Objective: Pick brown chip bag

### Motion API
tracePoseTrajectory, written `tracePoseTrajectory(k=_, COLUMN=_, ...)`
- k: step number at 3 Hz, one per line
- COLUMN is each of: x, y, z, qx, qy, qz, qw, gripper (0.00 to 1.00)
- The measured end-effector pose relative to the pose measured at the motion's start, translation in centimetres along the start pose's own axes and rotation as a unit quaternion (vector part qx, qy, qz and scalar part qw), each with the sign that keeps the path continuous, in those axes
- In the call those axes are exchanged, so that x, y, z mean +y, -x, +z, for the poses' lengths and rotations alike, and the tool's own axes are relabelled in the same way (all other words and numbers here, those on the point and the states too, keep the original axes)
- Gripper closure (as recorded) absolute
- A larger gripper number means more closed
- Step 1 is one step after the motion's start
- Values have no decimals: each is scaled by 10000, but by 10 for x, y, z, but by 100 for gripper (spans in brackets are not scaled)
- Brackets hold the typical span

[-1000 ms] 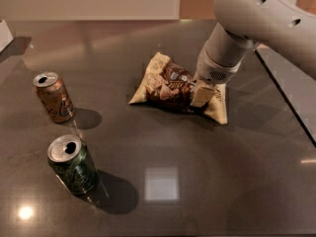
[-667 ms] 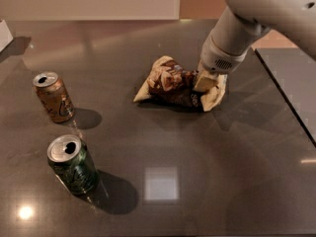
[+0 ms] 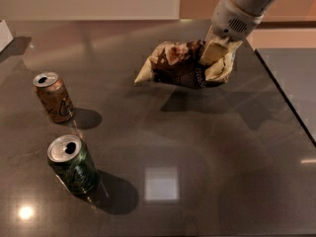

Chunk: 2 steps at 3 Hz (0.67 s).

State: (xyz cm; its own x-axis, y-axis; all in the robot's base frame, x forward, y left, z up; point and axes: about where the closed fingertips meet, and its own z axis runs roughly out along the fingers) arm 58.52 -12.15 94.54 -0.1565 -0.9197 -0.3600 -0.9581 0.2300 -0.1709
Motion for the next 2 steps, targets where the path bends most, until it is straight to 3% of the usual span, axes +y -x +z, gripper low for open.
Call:
tracePoseTrajectory(k=1, x=-16, y=18, z=-52, qx=-284, qy=-11, qz=-132, qw=9995, gripper=100)
tracePoseTrajectory(k=2, x=-21, y=23, z=-55, qx=-360, qy=-116, qz=-141, qw=9992, gripper=100)
